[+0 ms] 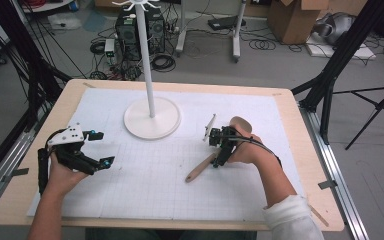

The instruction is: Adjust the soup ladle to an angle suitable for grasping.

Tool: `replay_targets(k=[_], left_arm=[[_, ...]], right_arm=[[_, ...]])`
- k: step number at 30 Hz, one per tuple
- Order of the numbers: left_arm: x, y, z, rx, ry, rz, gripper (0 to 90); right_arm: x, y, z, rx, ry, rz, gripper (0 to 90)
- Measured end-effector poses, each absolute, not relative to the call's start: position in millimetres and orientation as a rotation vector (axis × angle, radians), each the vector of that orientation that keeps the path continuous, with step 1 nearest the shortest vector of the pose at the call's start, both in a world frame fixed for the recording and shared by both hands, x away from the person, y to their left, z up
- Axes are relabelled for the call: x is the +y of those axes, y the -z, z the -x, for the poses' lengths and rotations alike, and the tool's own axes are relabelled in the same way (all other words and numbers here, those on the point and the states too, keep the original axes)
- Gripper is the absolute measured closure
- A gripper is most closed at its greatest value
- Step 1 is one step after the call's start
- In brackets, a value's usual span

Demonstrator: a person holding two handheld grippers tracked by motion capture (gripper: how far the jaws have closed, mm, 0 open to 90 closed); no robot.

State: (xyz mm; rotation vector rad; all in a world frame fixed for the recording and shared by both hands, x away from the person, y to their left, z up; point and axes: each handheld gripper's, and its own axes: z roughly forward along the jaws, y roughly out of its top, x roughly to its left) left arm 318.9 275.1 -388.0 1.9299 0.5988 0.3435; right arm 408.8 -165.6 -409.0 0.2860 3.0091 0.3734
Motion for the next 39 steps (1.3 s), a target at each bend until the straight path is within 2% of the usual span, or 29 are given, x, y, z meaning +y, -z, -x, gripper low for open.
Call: replay_targets(k=[2,9,14,28,32,39], left_arm=[[275,388,-319,0.604,-0.34,-1.928,1.7],[273,388,-318,0.597,-0.343,-1.937,1.6],[273,387,-318,0.592,-0.343,-1.935,1.7],[274,387,-318,0.591,-0.342,-1.929,1.7],[274,387,-318,0.591,-0.342,-1.929,1.7],[274,387,-318,0.589,-0.342,-1.93,1.7]], right_arm=[[-166,409,-409,3.02,-0.338,-0.279,27.7],[-164,409,-408,3.028,-0.316,-0.28,33.0],[-161,406,-404,3.03,-0.307,-0.248,47.8],[-161,403,-407,3.069,-0.336,-0.359,70.9],[-165,403,-410,3.084,-0.365,-0.424,76.7],[-174,404,-412,3.088,-0.454,-0.565,77.4]])
